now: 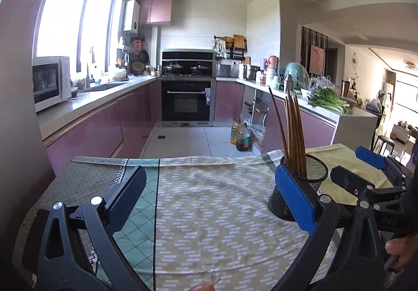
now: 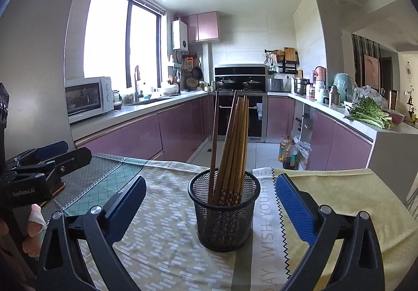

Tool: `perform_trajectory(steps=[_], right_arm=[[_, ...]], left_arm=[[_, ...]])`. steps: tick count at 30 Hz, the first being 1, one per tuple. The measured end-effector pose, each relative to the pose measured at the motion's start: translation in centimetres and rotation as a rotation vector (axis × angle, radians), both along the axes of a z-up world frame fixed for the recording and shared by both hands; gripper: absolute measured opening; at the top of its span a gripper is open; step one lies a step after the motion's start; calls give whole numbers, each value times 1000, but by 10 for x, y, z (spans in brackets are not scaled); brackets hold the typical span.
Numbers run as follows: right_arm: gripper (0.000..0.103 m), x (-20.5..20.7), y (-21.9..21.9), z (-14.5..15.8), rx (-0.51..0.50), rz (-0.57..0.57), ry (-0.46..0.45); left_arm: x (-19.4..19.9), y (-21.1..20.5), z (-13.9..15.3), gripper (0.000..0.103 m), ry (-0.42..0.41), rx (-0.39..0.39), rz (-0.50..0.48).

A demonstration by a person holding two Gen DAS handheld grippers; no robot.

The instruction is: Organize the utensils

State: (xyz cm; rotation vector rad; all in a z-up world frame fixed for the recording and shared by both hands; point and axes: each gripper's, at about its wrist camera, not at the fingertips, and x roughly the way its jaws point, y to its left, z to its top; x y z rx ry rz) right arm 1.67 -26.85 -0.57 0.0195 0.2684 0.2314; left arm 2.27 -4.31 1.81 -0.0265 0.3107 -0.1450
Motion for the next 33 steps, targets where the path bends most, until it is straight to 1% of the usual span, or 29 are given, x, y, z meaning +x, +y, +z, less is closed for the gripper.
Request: perform_trajectory(steps=[5,9,15,28,33], right_arm=[[96,-8,6,1,-6,-5,-22],[96,-13,6,1,5,-10,-30],[96,-17,6,1,19,-18,-37],[96,-24,11,5,13,-19,-66],[96,-23,11,6,12,-19,-62]], left_arm=[[-15,1,4,97,-50,15,34],[-23,1,6,97,-68,14,47],[-33,5,6,97,-89,7,67],[-41,6,6,97,-119,27,95],[-43,6,5,97,-125,31,96]])
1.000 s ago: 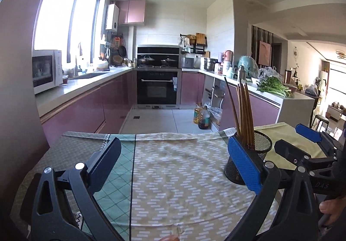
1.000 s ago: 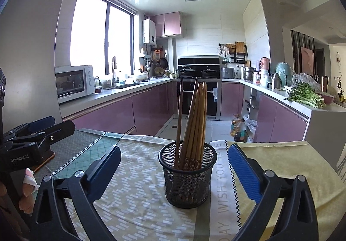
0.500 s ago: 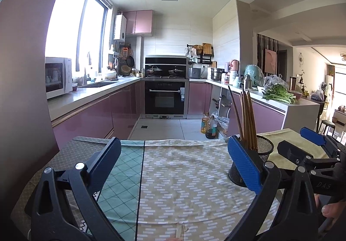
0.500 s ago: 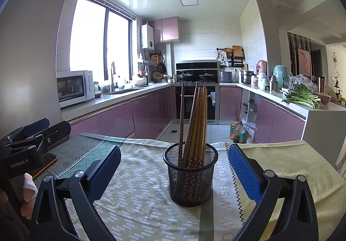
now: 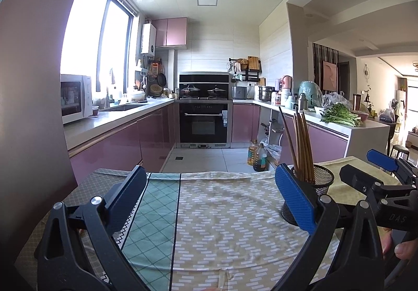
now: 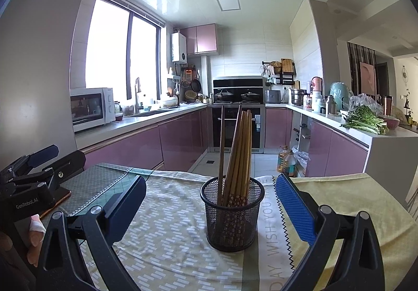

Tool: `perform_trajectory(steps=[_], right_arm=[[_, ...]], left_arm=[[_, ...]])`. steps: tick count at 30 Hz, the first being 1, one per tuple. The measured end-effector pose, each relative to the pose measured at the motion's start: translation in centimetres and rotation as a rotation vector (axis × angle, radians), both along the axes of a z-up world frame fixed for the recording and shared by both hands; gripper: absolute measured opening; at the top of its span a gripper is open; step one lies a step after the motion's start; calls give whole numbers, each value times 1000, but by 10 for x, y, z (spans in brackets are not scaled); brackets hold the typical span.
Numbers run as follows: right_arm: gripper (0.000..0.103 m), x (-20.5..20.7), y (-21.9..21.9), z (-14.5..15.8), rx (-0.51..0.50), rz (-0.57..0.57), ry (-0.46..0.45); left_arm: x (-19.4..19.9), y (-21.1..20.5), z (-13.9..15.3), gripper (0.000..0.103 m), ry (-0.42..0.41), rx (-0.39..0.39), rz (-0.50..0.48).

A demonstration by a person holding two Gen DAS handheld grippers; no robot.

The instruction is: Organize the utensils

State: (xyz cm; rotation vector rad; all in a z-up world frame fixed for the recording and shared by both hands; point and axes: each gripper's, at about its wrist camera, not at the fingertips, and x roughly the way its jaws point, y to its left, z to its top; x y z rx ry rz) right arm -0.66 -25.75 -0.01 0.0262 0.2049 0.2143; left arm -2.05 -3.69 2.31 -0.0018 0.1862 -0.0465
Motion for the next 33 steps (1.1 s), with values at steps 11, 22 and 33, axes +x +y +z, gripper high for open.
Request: perform_trajectory(steps=[11,22,33], right_arm=[[96,-1,-1,0,3,-6,-2],[96,1,-1,0,3,-27,-2],[96,3,-1,0,7,-34,-1]], left_arm=[[1,0,-2,97,6,-3,2],[1,0,-3,97,7,-4,9],[2,0,-5,97,18,-1,25]])
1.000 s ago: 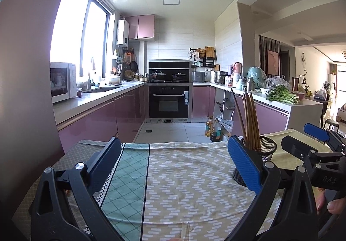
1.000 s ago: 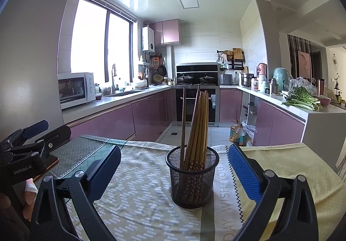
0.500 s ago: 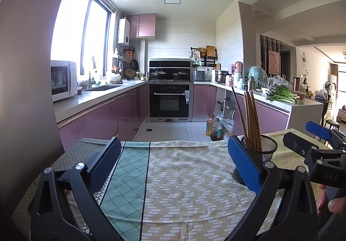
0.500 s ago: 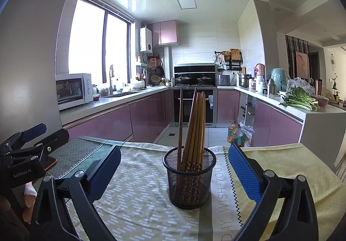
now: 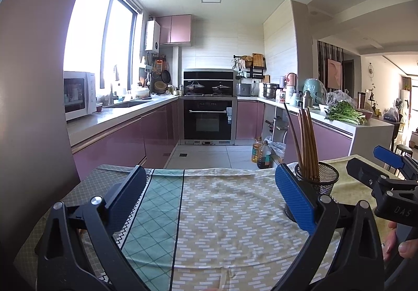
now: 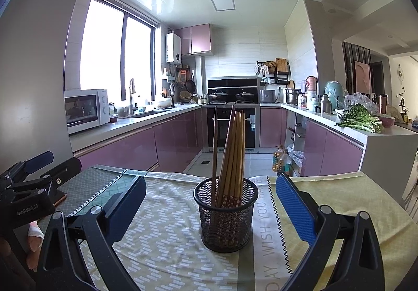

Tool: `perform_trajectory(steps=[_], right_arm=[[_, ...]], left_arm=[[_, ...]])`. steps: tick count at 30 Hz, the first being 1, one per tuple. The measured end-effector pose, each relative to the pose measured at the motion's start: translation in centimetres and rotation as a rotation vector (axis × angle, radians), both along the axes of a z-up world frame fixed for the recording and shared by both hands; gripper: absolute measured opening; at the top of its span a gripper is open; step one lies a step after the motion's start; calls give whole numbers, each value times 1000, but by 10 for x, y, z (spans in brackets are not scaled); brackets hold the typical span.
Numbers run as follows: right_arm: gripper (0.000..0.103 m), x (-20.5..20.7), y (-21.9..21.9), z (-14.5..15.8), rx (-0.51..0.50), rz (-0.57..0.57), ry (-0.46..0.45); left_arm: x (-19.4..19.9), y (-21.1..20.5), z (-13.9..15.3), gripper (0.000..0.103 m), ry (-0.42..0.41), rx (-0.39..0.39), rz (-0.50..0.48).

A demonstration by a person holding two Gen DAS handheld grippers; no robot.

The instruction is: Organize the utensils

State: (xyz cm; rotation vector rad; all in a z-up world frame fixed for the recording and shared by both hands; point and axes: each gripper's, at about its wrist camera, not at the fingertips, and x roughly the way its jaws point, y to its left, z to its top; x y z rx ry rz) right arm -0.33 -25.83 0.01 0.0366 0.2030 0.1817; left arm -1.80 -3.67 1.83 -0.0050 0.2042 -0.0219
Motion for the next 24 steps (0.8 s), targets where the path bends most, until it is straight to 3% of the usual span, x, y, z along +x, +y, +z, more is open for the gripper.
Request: perform_trajectory(steps=[24], right_arm=[[96,1,0,-1,-2,3,2]], left_arm=[[-1,-1,0,97,-6,-2,5]])
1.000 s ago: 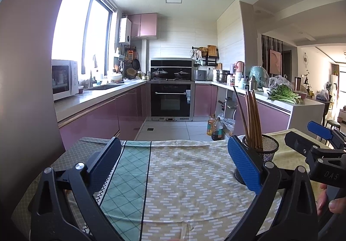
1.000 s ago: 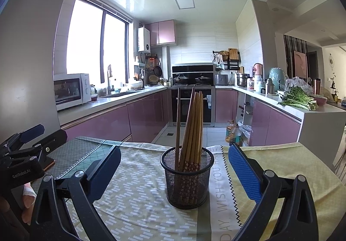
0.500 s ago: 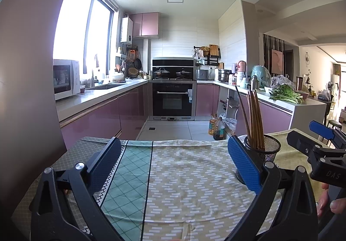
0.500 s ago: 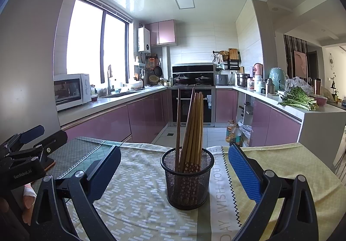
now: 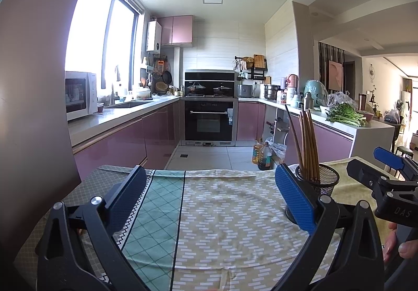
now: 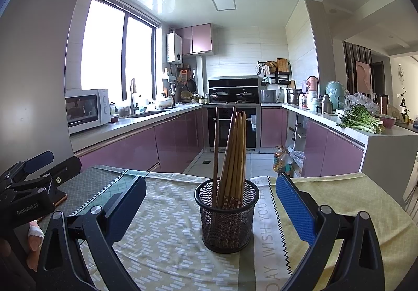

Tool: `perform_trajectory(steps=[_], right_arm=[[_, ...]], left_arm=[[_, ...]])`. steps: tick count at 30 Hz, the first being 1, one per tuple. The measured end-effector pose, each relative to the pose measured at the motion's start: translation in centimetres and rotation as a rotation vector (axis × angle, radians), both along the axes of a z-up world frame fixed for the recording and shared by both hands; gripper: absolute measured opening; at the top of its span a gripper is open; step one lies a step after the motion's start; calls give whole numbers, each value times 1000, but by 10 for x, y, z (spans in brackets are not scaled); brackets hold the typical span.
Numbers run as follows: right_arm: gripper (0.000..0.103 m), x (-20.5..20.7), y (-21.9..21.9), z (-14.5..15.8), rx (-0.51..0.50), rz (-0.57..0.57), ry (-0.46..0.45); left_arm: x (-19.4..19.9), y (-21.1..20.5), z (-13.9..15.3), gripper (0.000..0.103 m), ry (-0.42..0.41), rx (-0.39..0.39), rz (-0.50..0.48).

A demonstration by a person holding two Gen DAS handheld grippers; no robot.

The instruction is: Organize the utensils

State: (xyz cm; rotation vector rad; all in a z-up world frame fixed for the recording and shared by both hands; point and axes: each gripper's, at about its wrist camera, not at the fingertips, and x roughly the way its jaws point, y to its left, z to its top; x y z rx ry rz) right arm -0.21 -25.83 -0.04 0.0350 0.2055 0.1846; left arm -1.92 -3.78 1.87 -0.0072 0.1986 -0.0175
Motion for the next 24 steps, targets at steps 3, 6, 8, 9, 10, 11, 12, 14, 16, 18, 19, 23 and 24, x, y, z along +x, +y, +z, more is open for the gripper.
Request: perform_trajectory(steps=[3,6,8,9,10,11,12,14,16,18,19,23,24], right_arm=[[96,0,0,0,2,1,0],[96,0,0,0,2,1,2],[96,0,0,0,3,2,3],[96,0,0,0,3,2,1],[96,0,0,0,4,3,2],[96,0,0,-1,3,2,2],[96,0,0,-1,2,1,1],[96,1,-1,-1,4,3,4],[96,1,-1,-1,5,2,7],[96,2,-3,-2,7,3,13],[96,2,-4,-3,8,1,14],[96,8,-17,-7,0,-18,49],[96,13,-24,-10,-6,-31,75]], left_arm=[[0,0,0,97,0,1,1],[1,-1,0,97,-1,2,3],[1,-1,0,97,-2,4,5],[1,-1,1,97,-3,6,8],[1,-1,1,97,-4,7,12],[2,-2,1,97,-3,7,12],[2,-3,0,97,0,7,12],[4,-3,0,97,7,7,16],[6,-3,-1,97,23,-6,17],[8,-2,-3,97,39,-19,19],[10,-1,-4,97,46,-20,21],[18,2,-9,97,94,-28,14],[22,4,-12,97,118,-33,10]])
